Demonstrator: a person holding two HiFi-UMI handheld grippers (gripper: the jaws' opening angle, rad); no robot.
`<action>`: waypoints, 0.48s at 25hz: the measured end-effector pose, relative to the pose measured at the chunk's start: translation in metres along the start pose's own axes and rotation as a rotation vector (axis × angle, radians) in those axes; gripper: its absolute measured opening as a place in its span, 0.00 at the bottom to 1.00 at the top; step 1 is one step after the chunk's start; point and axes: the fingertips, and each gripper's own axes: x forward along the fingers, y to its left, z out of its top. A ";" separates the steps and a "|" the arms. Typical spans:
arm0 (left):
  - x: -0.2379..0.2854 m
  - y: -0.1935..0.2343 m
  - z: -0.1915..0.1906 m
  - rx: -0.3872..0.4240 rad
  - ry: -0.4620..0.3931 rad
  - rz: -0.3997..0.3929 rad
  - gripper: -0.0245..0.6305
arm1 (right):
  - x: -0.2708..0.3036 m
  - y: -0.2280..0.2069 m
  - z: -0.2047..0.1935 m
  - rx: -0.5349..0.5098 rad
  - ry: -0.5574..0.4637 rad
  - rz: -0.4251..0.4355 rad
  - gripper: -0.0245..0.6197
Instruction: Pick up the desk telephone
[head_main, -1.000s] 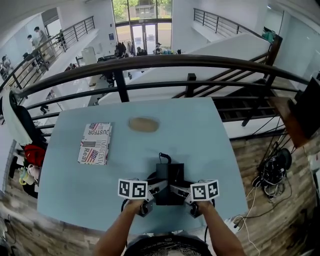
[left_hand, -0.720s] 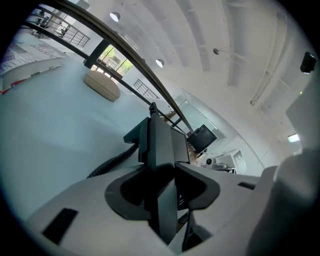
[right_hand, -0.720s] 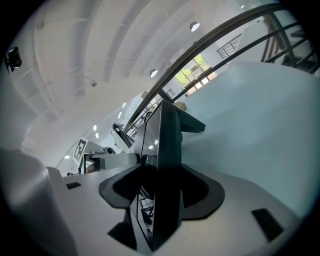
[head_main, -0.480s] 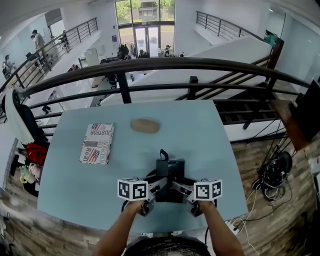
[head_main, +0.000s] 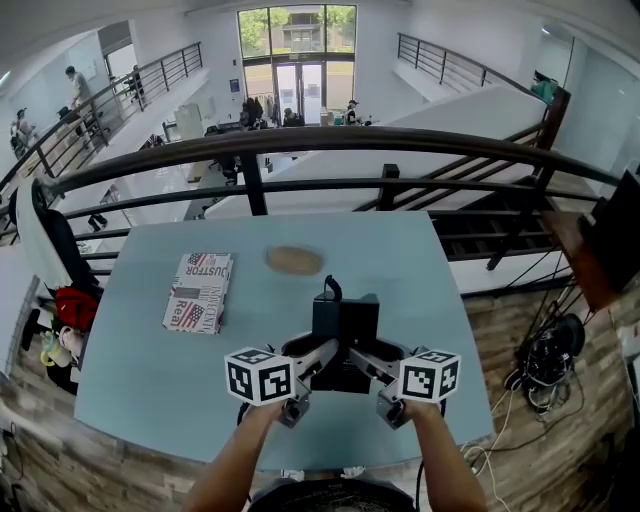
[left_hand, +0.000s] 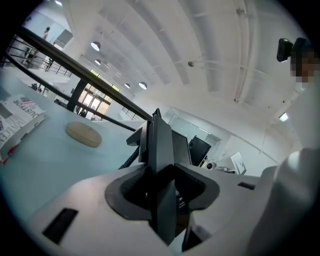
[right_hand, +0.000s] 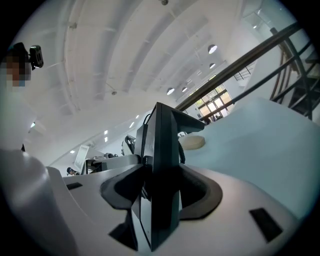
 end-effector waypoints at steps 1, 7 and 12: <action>-0.003 -0.005 0.009 0.015 -0.021 -0.004 0.28 | -0.001 0.006 0.009 -0.019 -0.017 0.006 0.37; -0.020 -0.038 0.064 0.119 -0.134 -0.030 0.28 | -0.012 0.044 0.060 -0.129 -0.116 0.043 0.36; -0.035 -0.064 0.099 0.196 -0.216 -0.045 0.28 | -0.021 0.075 0.094 -0.215 -0.179 0.068 0.36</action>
